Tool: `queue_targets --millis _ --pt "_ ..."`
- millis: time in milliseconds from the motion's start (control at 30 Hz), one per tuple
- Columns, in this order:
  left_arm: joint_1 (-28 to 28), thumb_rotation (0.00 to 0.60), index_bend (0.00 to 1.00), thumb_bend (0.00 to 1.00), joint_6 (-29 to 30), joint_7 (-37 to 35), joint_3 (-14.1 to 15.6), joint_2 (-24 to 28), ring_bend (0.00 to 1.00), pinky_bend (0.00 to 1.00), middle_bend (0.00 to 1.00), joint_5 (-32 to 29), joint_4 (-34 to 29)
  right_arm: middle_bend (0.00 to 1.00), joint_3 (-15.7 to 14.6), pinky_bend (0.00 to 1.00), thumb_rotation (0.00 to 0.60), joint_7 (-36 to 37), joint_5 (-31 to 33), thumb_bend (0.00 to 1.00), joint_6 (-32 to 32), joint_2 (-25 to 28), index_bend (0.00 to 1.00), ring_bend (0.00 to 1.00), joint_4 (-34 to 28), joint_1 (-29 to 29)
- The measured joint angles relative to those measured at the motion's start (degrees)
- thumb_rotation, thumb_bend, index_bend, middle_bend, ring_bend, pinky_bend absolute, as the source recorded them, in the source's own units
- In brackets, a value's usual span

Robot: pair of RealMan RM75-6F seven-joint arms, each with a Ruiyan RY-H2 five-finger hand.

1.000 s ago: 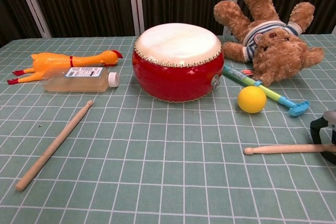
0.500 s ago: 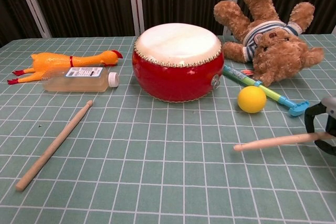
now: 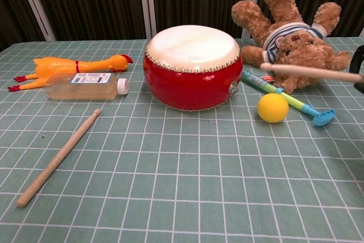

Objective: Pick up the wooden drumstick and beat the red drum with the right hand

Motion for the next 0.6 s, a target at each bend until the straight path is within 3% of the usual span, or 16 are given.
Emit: queue_targets --millis 333,600 --pt "-0.30 0.600 0.00 0.02 -0.98 -0.70 0.17 0.41 0.00 0.03 0.00 -0.15 -0.20 1.00 8.77 1.00 0.600 -4.46 10.75 0.61 0.68 2.60 1.00 1.00 -2.73 6.68" --pt "-0.62 0.600 0.00 0.02 -2.43 -1.47 0.28 1.14 0.00 0.03 0.00 -1.23 -0.88 1.00 12.35 1.00 0.600 -11.76 17.97 0.61 1.80 0.07 1.00 1.00 -0.39 14.45"
